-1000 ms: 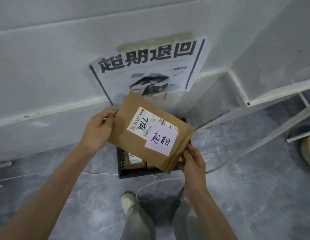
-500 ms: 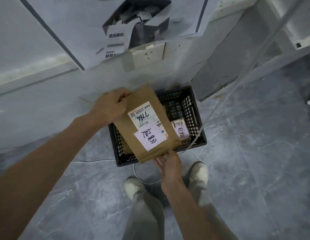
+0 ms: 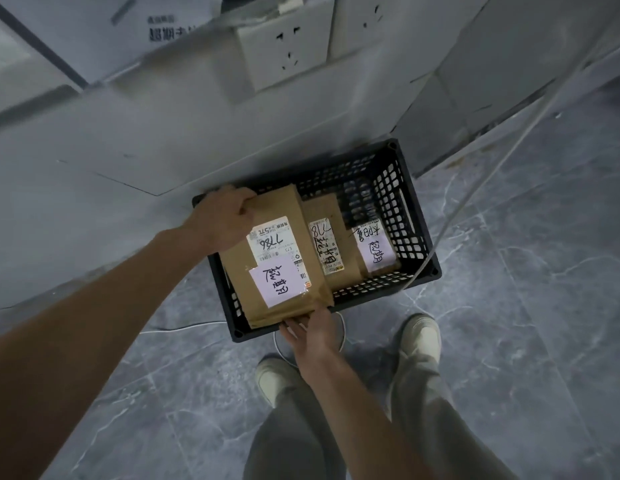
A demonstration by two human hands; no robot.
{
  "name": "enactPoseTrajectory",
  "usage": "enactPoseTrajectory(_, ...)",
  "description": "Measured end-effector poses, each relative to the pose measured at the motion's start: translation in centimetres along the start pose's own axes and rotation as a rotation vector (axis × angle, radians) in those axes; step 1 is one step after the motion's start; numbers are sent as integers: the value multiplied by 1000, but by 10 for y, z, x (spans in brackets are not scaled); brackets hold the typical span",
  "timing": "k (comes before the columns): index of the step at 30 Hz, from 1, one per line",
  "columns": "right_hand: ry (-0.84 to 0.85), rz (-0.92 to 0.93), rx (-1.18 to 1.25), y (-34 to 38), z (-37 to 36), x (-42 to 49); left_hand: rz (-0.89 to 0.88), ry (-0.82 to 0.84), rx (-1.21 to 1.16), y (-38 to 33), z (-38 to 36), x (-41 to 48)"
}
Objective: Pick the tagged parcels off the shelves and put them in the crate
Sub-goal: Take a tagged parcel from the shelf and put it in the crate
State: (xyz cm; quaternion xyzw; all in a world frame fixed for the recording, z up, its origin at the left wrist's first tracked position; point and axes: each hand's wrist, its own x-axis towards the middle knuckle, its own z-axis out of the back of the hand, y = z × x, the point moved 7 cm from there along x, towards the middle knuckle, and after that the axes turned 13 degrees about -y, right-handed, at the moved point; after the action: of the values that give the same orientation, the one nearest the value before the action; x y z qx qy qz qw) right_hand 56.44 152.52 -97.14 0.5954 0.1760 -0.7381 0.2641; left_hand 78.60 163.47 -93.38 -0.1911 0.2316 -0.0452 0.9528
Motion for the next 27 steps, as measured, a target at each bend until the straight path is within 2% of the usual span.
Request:
enactPoseTrajectory(8,75,-2,-161,-18,-29,30,53,-28,110,51,-29,22)
enactPoseTrajectory(15,72,15,-278,-21,-28,41,-7,-41,198,52,-27,27)
enactPoseTrajectory(27,103,-46,-334,-16,-26,49,21,-57,186,47,-26,28)
